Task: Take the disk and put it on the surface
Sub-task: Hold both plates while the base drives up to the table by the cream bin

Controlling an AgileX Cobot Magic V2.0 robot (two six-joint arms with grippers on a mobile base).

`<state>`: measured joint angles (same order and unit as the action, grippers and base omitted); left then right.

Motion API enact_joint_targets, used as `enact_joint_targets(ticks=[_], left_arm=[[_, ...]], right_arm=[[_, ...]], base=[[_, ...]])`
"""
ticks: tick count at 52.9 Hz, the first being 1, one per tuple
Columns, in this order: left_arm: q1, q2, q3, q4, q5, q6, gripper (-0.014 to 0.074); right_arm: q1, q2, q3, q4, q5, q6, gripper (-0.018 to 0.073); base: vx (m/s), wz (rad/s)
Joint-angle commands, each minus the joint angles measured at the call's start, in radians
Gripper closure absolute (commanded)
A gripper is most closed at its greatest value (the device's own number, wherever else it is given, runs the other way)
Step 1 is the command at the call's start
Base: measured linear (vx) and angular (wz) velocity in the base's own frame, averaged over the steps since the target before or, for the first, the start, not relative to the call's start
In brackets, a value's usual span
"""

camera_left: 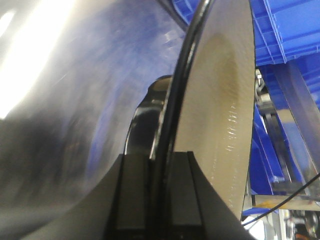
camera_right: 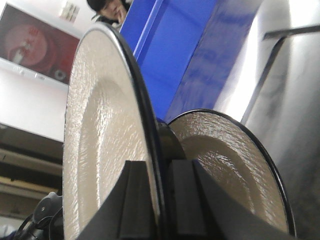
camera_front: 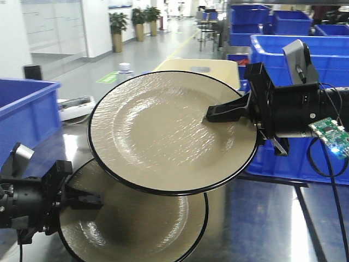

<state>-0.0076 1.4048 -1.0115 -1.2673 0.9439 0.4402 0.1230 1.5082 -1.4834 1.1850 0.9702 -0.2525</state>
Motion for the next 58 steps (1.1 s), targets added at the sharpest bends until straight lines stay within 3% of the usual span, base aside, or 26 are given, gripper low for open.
enact_joint_targets(ticks=[1,58], left_arm=[[-0.003,-0.037,-0.035,-0.123,0.018,-0.009,0.0595],[-0.003,-0.037,-0.035,-0.124,0.019,-0.009,0.0595]], right_arm=[[-0.006,-0.044,-0.041,0.122,-0.035,0.001,0.0567],[-0.006,-0.044,-0.041,0.122,-0.035,0.001,0.0567]], base=[[0.24,-0.4],[0.13,-0.17]])
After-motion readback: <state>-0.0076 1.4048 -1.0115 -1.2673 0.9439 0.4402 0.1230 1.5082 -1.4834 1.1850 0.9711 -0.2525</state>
